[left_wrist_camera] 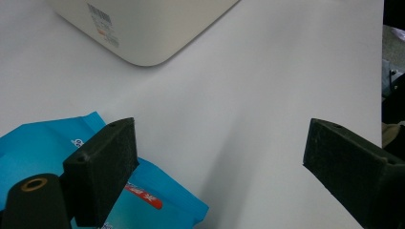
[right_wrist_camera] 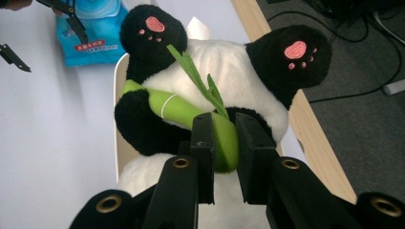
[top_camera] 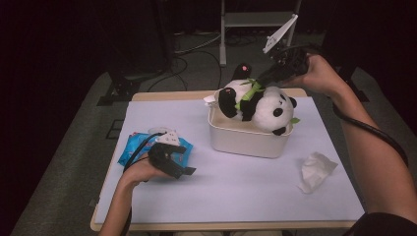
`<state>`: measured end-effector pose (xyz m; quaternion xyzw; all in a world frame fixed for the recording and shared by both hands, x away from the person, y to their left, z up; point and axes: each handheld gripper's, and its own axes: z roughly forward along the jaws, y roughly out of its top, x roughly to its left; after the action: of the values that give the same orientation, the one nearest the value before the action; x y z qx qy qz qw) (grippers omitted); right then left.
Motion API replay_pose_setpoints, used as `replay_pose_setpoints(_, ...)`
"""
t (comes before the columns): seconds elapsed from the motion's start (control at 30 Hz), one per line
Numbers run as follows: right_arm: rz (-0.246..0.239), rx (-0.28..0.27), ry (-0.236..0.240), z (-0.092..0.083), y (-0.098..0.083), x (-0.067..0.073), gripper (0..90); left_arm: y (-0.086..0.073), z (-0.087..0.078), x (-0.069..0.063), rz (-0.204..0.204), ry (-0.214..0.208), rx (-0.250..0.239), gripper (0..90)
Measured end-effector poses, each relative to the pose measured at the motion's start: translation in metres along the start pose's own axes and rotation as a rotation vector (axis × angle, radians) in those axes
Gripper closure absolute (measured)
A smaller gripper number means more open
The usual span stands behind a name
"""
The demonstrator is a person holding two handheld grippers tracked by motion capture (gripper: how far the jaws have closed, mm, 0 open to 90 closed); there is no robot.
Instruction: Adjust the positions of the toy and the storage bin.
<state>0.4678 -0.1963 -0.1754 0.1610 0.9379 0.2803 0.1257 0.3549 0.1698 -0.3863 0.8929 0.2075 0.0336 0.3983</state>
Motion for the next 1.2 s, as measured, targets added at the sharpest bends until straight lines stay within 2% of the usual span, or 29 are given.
replay_pose_setpoints(0.27, 0.000, 0.010, 0.016, 0.013, -0.002, -0.003, 77.8, -0.001, -0.001, 0.001, -0.002, 0.001, 0.001, 10.5)
replay_pose_setpoints(0.63, 0.010, 0.013, 0.061, 0.034, -0.013, 0.003, 77.7, -0.001, -0.002, -0.001, 0.000, 0.002, 0.001, 10.5)
replay_pose_setpoints(0.77, 0.008, 0.035, 0.074, 0.044, -0.018, 0.005, 77.7, -0.001, -0.001, -0.001, 0.001, 0.000, 0.002, 10.5)
replay_pose_setpoints(1.2, 0.045, 0.063, 0.118, 0.070, -0.037, 0.008, 77.6, -0.001, 0.000, -0.002, 0.010, -0.002, 0.008, 10.5)
